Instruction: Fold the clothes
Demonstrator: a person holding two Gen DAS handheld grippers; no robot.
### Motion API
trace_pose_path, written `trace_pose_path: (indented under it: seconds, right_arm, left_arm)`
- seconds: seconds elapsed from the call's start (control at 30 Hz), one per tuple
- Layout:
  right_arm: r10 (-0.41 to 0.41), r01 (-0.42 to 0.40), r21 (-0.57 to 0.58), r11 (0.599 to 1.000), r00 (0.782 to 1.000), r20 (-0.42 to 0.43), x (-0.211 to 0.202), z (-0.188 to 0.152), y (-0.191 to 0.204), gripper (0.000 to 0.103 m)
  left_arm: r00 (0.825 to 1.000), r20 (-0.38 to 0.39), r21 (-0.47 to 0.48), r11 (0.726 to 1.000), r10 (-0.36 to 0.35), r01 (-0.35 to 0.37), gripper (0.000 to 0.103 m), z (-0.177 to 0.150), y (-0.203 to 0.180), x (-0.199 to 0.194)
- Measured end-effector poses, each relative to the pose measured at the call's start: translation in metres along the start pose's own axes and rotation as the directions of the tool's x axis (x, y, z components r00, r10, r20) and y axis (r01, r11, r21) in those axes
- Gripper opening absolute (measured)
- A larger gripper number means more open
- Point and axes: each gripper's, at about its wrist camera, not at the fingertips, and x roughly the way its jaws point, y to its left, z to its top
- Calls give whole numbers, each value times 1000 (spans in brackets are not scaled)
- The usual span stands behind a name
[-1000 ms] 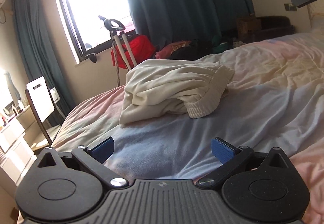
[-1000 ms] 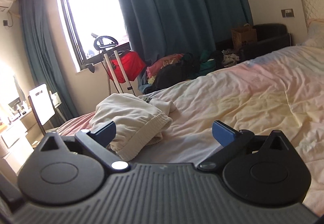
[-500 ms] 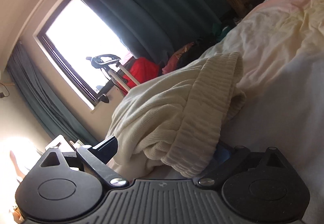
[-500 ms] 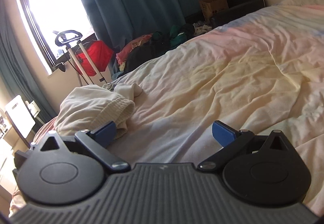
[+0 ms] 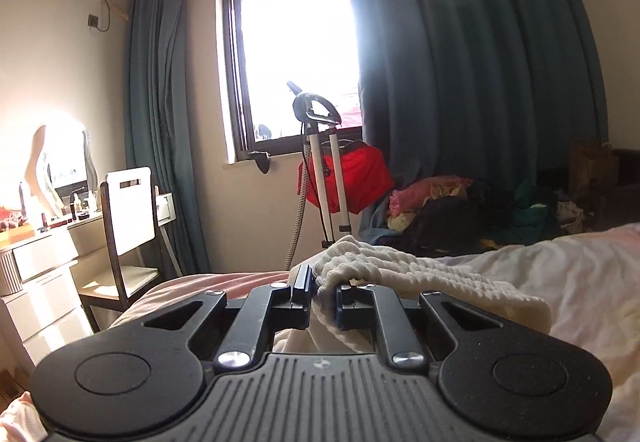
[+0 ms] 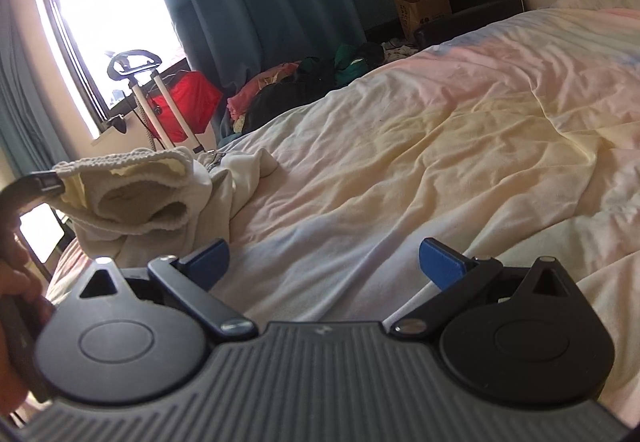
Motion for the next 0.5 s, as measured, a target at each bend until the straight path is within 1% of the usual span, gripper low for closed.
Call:
trace_pose_path:
  seconds: [0.1,0.17,0.23,0.4,0.47,0.5]
  right_arm:
    - [42,-41,-18,999,999,25,-6,-3,6,103]
    - [61,-58,-48,997,997,46,-11,-5,12,103]
    - [66,-60,-93,994,995,71,-17,-6,19,103]
    - [98,-79,-166,983,989,112,-39,-11,34,103]
    - [127,-108,-176,978,987,99,-48,-14,40,103]
    - [151,-133,-183,974,985,86,-54,-18,45,103]
  left_arm:
    - [1000,-7,-52,999,-16,16,10,15,37,-24]
    - [1000,0,-83,996,-28,28,10,20,66,-51]
    - [999,-4,-113,993,-39,38,10,19,97,-85]
    - [995,-72,-135,989,-72,61,9,-13,169,-160]
    - [988,-134,-109,992,-75,61,10,-35,191,-177]
    - [977,-195,-100,993,-85,66,10,-47,200,-176]
